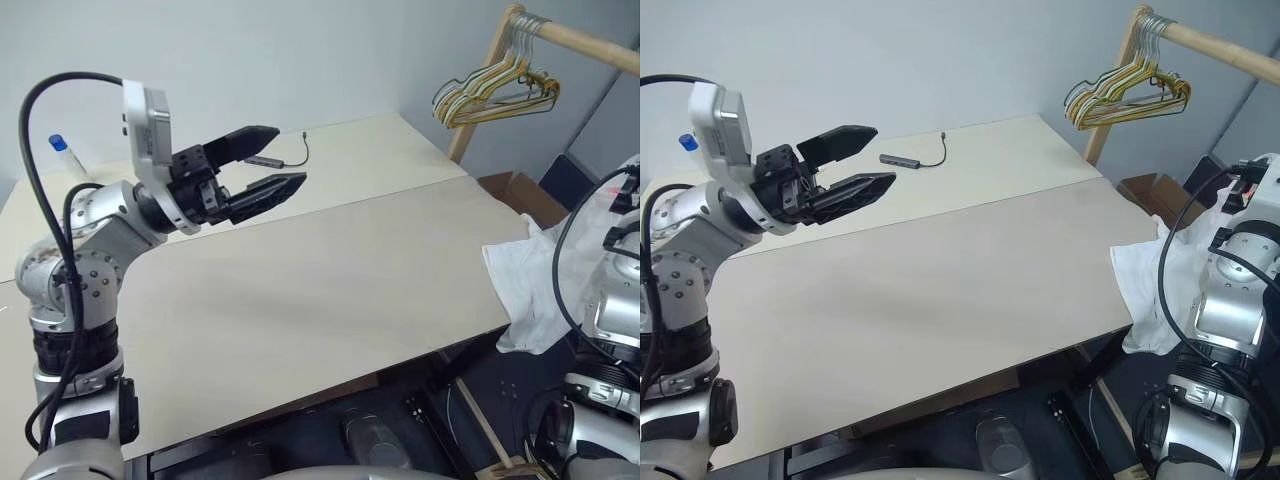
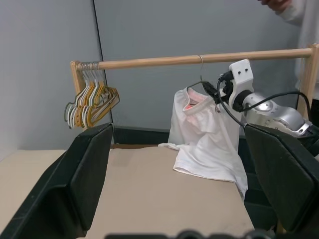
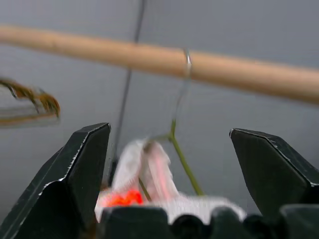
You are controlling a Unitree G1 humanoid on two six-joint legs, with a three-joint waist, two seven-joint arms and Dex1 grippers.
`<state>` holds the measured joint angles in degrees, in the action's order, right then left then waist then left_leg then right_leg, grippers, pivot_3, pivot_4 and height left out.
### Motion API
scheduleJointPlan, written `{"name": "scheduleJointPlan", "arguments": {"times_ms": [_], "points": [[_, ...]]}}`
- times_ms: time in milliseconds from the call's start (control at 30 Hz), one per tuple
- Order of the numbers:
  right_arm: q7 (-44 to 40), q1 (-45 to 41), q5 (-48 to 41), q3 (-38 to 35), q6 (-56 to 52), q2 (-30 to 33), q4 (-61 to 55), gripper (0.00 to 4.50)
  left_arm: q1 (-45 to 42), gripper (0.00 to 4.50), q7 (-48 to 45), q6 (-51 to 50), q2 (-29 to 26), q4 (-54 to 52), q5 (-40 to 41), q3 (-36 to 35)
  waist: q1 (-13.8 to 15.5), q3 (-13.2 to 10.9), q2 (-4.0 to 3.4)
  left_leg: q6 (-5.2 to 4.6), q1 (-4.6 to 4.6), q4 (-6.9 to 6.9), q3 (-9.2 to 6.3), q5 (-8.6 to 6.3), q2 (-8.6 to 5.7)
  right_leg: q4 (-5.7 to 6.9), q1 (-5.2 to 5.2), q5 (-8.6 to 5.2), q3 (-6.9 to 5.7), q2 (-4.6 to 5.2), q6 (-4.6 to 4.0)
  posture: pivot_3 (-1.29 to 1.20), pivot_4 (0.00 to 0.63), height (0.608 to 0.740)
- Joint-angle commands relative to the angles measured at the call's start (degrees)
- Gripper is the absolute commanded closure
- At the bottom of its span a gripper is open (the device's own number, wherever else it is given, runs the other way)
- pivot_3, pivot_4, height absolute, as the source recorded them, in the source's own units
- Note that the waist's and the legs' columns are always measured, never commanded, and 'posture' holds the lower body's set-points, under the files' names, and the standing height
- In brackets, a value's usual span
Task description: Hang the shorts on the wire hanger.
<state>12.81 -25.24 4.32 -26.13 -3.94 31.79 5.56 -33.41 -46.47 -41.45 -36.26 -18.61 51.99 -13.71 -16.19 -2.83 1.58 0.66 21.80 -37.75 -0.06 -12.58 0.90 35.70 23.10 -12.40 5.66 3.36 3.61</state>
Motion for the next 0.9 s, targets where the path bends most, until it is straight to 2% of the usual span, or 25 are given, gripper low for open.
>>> {"name": "scheduleJointPlan", "arguments": {"times_ms": [33, 100, 200, 300, 400, 500, 633, 767, 867, 900], "points": [[-7.89, 0.02, 0.38, 5.57, 9.33, 3.19, -7.95, 0.03, 1.99, 0.00, -0.13, 2.70, -1.57, -1.50, -2.40, -0.82, -0.17, 0.00, 0.00, 0.00, -0.03, 0.01, 0.02, 0.00, 0.00, 0.00, -0.01, -0.01, 0.02, 0.00, -0.01, -0.15, 0.000, 0.740], [-15.37, 0.27, -3.88, 8.37, 10.31, 3.81, -9.95, 0.03, 4.97, 0.00, -1.05, 5.12, -2.74, -1.94, -6.01, 0.33, -0.38, 0.00, 0.00, 0.00, -0.11, 0.02, 0.02, 0.00, 0.02, 0.00, -0.05, -0.05, 0.03, -0.01, -0.08, -0.13, 0.000, 0.740], [-31.25, 1.12, -16.48, 12.38, 3.98, 4.89, -14.62, 0.03, 10.36, 0.00, -1.68, 9.19, -3.93, -3.12, -10.89, 1.23, -0.12, -0.13, 0.21, 0.00, -0.55, 0.10, -0.01, 0.00, 0.06, 0.00, -0.46, -0.21, -0.01, -0.03, -0.36, -0.12, 0.000, 0.740], [-45.90, 0.87, -27.39, 15.97, -4.52, 7.65, -17.03, 0.03, 15.50, 0.00, -1.64, 9.68, -4.83, -5.70, -11.90, 0.47, 0.72, -0.25, 0.40, 0.01, -0.74, 0.12, -0.05, -0.01, 0.10, -0.04, -0.72, -0.28, -0.06, -0.02, -0.48, -0.07, 0.000, 0.740], [-57.70, -1.33, -34.05, 19.68, -11.38, 10.16, -16.35, 0.03, 20.53, 0.00, -0.99, 9.46, -5.73, -9.34, -11.79, -1.17, 2.53, -0.31, 0.49, 0.00, -0.71, 0.12, -0.07, -0.01, 0.11, -0.15, -0.71, -0.28, -0.11, 0.03, -0.48, -0.03, 0.000, 0.740], [-67.60, -5.07, -34.65, 25.20, -13.46, 10.25, -12.16, 0.03, 26.46, 0.00, 0.22, 9.28, -6.56, -13.17, -11.95, -3.33, 4.13, -0.33, 0.49, -0.06, -0.71, 0.19, -0.04, -0.06, 0.17, -0.25, -0.68, -0.27, -0.14, 0.02, -0.48, 0.01, 0.006, 0.740], [-75.37, -9.13, -31.52, 30.83, -12.70, 8.94, -6.73, 0.03, 32.14, 0.00, 1.34, 8.99, -7.17, -17.05, -11.48, -5.24, 7.42, -0.36, 0.52, -0.06, -0.71, 0.51, -0.01, -0.06, 0.18, -0.38, -0.55, -0.29, -0.21, 0.02, -0.55, 0.06, 0.017, 0.740], [-77.46, -10.79, -29.24, 32.74, -11.54, 6.94, -4.58, 0.03, 35.58, 0.00, 2.41, 9.22, -7.30, -19.37, -12.01, -5.79, 11.08, -0.38, 0.51, -0.07, -0.46, 0.77, 0.06, -0.05, 0.17, -0.38, -0.04, -0.37, -0.23, 0.00, -0.66, 0.08, 0.024, 0.740], [-78.19, -10.83, -28.42, 32.69, -11.17, 6.37, -4.19, 0.03, 36.77, 0.00, 2.49, 8.75, -7.82, -19.97, -11.25, -6.17, 13.48, -0.39, 0.50, -0.07, -0.14, 0.82, 0.09, -0.06, 0.20, -0.34, 0.25, -0.24, -0.29, -0.03, -0.38, 0.09, 0.025, 0.740], [-78.41, -10.76, -28.16, 32.66, -11.08, 6.27, -4.14, 0.03, 37.06, 0.00, 2.39, 8.64, -8.03, -20.04, -11.04, -6.28, 13.48, -0.39, 0.50, -0.06, -0.07, 0.82, 0.10, -0.06, 0.20, -0.34, 0.36, -0.24, -0.30, -0.03, -0.40, 0.09, 0.024, 0.740]]}}
